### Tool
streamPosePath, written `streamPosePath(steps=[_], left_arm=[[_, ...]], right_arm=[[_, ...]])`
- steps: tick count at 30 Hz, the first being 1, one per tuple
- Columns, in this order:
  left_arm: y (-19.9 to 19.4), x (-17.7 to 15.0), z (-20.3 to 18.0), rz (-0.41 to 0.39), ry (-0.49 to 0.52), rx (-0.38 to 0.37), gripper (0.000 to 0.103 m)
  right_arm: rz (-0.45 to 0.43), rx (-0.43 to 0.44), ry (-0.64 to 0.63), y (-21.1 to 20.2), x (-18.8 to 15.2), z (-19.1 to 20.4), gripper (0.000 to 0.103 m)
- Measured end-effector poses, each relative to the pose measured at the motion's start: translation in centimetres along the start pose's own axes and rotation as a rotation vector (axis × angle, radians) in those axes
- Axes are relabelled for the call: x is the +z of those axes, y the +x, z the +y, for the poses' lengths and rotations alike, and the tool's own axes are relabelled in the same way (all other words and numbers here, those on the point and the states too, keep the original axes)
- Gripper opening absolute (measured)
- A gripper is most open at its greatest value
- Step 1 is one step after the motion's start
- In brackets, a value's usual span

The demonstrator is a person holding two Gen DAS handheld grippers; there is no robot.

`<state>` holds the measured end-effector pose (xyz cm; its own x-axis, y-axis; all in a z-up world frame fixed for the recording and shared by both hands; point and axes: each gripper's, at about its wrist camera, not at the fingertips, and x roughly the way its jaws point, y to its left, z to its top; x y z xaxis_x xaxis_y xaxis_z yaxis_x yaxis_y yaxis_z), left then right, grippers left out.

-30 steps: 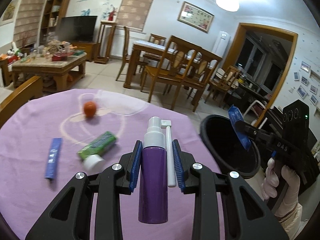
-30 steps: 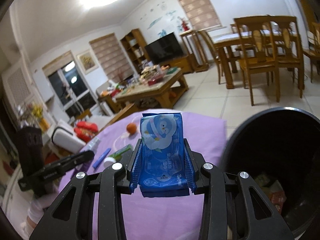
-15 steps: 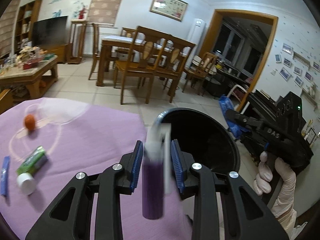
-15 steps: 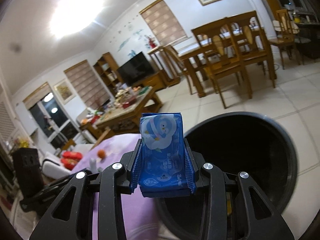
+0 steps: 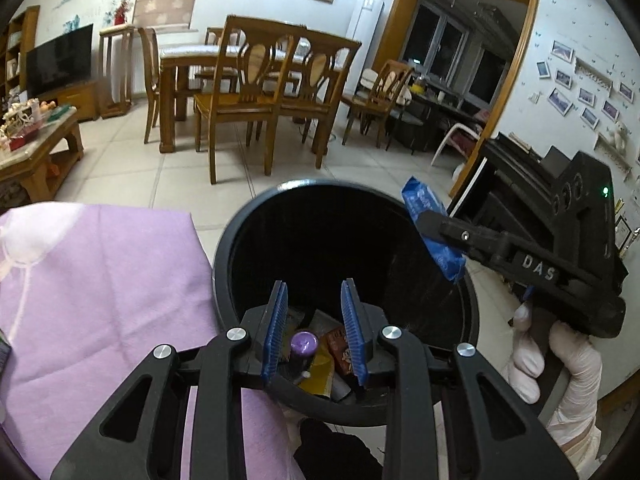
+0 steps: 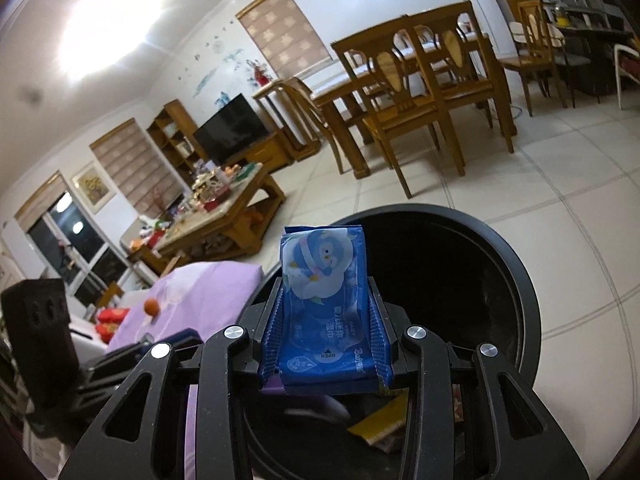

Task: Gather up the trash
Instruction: 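Carry the spray bottle and wipe pack over the bin and release both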

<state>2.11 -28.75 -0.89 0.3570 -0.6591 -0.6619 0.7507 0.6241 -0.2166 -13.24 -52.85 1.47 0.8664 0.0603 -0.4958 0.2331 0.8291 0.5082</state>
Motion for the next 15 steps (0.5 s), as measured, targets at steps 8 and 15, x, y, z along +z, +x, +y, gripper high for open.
streamPosePath(steps=[8, 15], left_arm=[[0.1, -0.8, 0.5, 0.026, -0.012, 0.007, 0.029], [-0.6, -0.5, 0.6, 0.018, -0.020, 0.022, 0.037]], right_arm=[[0.063, -0.027, 0.031, 2.8, -0.4, -0.8, 0.043], [0.077, -0.057, 0.097, 3.5, -1.1, -1.5, 0.070]])
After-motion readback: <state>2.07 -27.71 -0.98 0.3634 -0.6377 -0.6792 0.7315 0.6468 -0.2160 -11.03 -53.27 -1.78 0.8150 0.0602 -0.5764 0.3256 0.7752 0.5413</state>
